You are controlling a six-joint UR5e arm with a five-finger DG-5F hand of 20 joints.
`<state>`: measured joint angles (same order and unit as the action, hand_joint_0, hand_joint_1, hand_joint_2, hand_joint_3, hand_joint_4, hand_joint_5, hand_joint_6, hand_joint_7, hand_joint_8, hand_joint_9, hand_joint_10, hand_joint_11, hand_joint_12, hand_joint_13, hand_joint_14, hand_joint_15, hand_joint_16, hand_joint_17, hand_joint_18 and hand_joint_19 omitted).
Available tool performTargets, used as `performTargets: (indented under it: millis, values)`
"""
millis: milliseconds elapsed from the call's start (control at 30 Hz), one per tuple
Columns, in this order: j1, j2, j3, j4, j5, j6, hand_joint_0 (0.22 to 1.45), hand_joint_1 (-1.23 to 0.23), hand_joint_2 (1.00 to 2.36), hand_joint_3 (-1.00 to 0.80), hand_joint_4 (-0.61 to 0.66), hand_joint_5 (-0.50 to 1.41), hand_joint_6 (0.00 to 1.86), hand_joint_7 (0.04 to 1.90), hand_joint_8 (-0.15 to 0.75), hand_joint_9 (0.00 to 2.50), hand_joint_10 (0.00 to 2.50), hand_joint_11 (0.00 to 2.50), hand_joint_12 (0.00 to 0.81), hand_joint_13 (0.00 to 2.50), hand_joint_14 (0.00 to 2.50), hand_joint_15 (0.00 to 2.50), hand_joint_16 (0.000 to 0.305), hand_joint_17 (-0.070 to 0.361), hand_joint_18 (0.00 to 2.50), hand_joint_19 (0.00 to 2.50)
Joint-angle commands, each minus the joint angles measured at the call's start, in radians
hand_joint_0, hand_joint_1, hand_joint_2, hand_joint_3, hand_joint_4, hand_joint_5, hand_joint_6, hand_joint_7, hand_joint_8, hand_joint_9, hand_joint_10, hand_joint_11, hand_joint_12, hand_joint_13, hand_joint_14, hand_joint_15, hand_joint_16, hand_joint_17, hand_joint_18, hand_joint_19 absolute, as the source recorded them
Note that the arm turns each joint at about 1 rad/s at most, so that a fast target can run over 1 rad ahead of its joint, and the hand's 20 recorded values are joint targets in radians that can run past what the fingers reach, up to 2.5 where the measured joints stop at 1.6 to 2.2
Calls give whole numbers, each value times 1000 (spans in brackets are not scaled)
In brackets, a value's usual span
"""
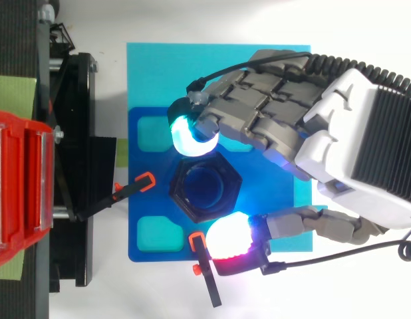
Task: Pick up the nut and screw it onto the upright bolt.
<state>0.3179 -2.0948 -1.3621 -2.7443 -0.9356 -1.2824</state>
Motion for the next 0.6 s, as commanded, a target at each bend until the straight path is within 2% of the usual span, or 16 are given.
performTargets:
  millis: [0, 567]
  values:
    - [0, -1, 0, 0, 0, 0, 564, -635, 1000, -500, 287, -134, 503, 1128, 345, 714, 6, 187, 384, 720, 6, 178, 46, 104, 580, 223]
    - [0, -1, 0, -15, -6, 3, 565, -634, 1000, -500, 289, -134, 503, 1121, 343, 713, 6, 199, 386, 731, 6, 181, 46, 104, 584, 233]
